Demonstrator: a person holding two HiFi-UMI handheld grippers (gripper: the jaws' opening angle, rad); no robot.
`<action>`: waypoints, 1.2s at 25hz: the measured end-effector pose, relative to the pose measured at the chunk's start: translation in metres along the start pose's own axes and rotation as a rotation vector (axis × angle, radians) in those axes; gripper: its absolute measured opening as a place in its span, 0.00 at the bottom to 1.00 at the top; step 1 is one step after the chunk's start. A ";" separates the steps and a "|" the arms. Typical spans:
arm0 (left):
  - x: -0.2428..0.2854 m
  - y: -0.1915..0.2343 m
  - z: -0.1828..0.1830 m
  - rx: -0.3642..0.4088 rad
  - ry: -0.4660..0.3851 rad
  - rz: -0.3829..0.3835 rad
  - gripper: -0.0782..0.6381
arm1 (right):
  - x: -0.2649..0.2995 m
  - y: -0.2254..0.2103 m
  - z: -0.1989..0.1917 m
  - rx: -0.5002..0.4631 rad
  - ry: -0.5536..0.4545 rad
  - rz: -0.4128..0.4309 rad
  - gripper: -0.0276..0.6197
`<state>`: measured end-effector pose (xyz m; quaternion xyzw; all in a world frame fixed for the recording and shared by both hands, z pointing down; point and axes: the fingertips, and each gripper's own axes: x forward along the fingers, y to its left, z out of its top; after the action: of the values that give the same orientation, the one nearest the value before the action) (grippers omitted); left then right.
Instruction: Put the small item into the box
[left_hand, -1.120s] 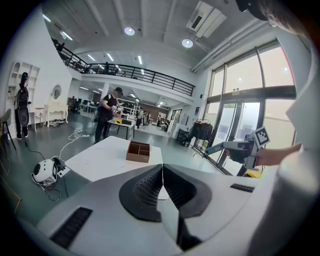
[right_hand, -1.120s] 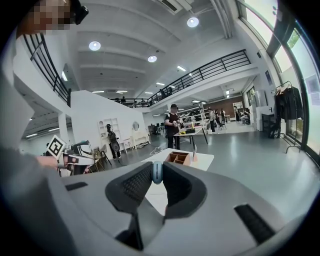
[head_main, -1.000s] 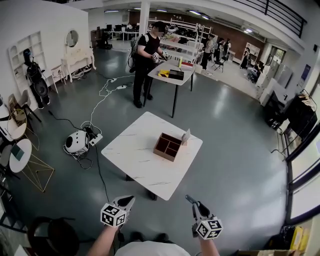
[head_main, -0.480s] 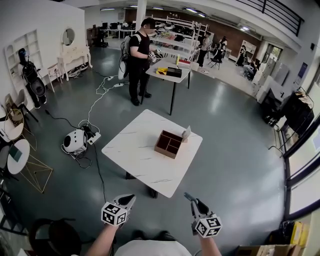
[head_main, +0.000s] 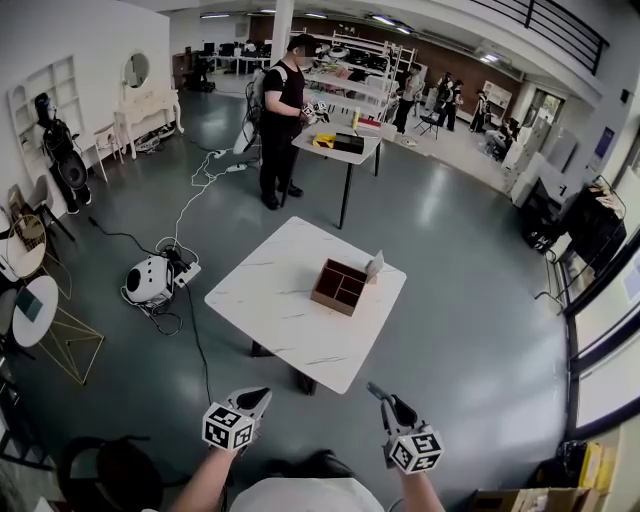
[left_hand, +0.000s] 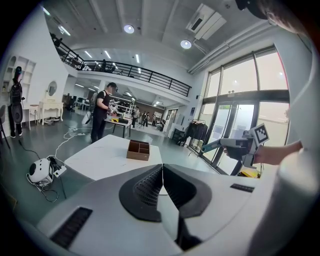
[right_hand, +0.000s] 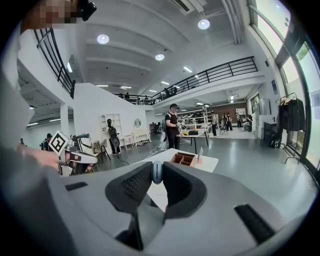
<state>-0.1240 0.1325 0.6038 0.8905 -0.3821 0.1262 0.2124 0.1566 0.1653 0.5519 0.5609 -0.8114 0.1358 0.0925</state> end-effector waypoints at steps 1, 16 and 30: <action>0.000 0.001 -0.001 -0.003 -0.001 0.001 0.13 | 0.001 0.001 -0.001 -0.003 0.004 0.000 0.17; 0.037 0.015 0.022 -0.007 0.006 0.011 0.13 | 0.041 -0.030 0.012 0.019 -0.010 0.017 0.17; 0.095 0.037 0.055 -0.008 0.025 0.033 0.13 | 0.112 -0.073 0.026 0.053 0.004 0.062 0.17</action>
<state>-0.0832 0.0241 0.6026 0.8816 -0.3946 0.1392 0.2186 0.1853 0.0330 0.5700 0.5375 -0.8243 0.1613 0.0752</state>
